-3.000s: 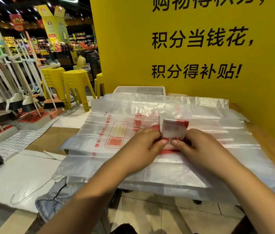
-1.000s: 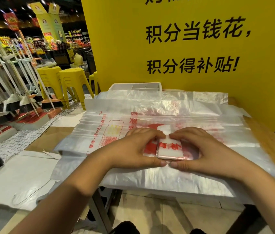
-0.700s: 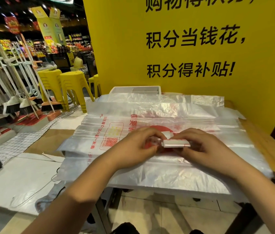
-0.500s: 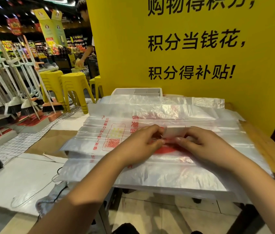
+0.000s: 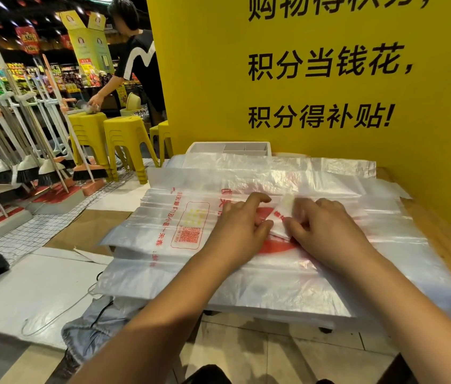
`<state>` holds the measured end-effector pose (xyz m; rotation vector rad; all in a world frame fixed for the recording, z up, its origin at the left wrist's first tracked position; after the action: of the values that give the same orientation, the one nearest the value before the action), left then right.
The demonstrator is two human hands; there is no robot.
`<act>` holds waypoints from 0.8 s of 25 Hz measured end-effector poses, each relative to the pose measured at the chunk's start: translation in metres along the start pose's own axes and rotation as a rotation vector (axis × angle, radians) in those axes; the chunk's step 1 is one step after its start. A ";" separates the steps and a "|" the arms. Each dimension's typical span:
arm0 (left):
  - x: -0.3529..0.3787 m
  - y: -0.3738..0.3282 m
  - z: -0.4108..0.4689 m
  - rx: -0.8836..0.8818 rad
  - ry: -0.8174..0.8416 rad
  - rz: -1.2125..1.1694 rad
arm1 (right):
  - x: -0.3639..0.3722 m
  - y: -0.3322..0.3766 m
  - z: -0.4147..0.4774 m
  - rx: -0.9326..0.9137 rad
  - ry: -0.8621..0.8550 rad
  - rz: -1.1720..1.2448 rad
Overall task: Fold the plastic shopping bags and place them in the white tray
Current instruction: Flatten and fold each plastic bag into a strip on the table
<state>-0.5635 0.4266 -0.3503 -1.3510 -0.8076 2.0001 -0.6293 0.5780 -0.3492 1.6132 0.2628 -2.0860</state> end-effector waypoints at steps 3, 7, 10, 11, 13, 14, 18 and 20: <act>0.002 0.002 0.001 0.017 0.004 0.038 | 0.005 -0.003 -0.002 0.041 0.033 -0.061; 0.005 0.000 0.005 0.014 0.026 0.092 | 0.006 -0.002 0.002 -0.041 0.025 0.008; 0.007 -0.003 0.003 -0.030 0.099 0.175 | 0.001 -0.008 0.001 -0.002 -0.092 0.033; 0.007 -0.003 0.004 -0.044 0.112 0.210 | -0.003 -0.010 0.001 0.007 -0.153 0.016; 0.005 -0.002 0.006 -0.055 0.117 0.234 | -0.009 -0.009 0.000 -0.010 -0.227 0.000; 0.003 -0.001 0.007 -0.053 0.119 0.218 | -0.010 -0.008 0.001 -0.048 -0.239 0.007; -0.005 0.001 0.006 0.059 0.057 0.216 | -0.004 0.000 0.000 -0.239 -0.102 0.136; -0.007 0.008 0.003 0.031 0.085 0.211 | 0.002 -0.003 0.001 -0.232 -0.010 0.169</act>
<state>-0.5651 0.4162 -0.3514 -1.5470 -0.6145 2.0881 -0.6318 0.5802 -0.3511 1.4353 0.3390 -1.8621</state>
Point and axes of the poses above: each hand's wrist, its own z-axis towards the middle knuckle, its own x-axis out of the palm, y = z × x, the point moved 6 cm from there along z, towards the middle knuckle, and after that the axes turned 14 degrees about -z, right-handed, at the moved point
